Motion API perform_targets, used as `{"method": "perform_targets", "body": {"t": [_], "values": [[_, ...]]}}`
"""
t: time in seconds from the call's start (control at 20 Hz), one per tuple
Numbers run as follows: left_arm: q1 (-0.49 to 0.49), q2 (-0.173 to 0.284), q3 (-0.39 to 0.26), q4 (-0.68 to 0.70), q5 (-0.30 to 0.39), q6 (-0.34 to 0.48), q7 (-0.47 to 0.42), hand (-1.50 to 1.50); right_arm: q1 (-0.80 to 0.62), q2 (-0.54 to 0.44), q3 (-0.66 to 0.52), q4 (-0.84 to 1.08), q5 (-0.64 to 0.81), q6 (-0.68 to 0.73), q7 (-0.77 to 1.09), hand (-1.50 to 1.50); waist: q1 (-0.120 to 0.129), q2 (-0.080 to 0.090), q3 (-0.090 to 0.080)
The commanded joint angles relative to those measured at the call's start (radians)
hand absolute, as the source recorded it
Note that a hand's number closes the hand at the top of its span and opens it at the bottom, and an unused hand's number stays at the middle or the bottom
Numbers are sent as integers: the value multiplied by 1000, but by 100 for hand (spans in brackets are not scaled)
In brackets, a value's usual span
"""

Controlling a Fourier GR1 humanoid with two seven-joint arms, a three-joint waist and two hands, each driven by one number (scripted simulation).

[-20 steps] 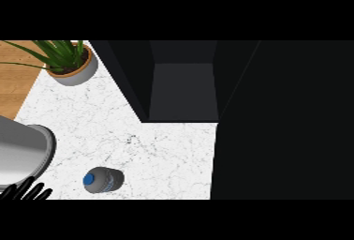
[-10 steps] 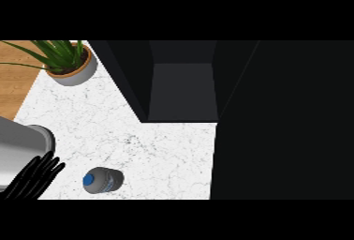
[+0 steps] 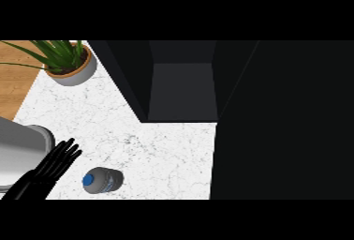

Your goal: Pick up the bottled water, place it into the cabinet and close the cabinet

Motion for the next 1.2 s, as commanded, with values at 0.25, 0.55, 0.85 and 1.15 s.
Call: {"method": "perform_targets", "body": {"t": [0.25,0.55,0.85,1.15], "values": [[-114,-6,-1,349,-190,43,-210,-150,18,10,46,-60,13,-17,23,-150,-1,1,-1],[-267,42,3,615,-190,11,-249,-150,-3,11,35,-39,6,-37,41,-150,-3,2,-1],[-362,44,-9,760,-200,29,-302,-150,74,-18,11,0,16,30,-63,-150,-7,1,-1],[-391,3,-75,878,-276,86,-441,-150,51,-30,7,-45,-3,15,-17,-150,-7,2,-1]]}}
